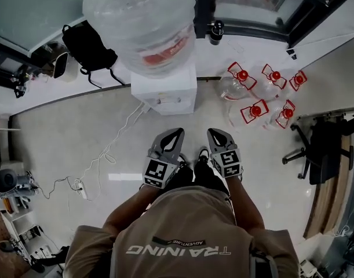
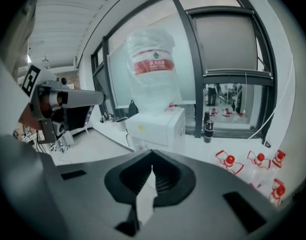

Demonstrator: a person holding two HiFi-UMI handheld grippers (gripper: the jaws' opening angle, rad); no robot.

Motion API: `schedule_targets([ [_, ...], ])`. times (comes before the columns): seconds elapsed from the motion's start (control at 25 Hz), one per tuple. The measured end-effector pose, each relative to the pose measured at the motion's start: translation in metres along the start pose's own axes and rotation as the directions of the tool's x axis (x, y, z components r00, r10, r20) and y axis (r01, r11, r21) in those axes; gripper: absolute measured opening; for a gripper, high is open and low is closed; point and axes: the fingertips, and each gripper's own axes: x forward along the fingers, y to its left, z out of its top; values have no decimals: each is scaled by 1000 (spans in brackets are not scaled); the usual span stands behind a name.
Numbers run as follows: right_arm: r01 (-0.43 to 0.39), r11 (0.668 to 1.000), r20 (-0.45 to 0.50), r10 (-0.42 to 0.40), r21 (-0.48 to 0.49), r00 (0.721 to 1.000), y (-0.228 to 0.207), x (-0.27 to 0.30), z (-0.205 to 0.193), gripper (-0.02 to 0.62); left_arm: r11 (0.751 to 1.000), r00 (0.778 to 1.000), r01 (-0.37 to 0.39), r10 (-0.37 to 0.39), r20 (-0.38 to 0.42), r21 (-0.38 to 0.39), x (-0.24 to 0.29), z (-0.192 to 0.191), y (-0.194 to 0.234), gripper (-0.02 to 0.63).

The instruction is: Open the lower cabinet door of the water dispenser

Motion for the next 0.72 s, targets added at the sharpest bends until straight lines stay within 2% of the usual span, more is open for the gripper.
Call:
schedule_targets([
  [0.16, -48, 993, -68, 41, -110, 997, -20, 29, -38, 6, 999, 999, -13, 11, -51, -44, 26, -16, 0, 2],
  [0.44, -165, 981, -175, 146, -97, 974, -70, 80, -109, 5, 994, 991, -77, 67, -115, -83, 76, -52, -1, 2],
  [0.72, -251, 955, -245, 209, -156, 947, -95, 158, -167, 6, 988, 977, -99, 74, -198, -122, 115, -131, 7, 2],
])
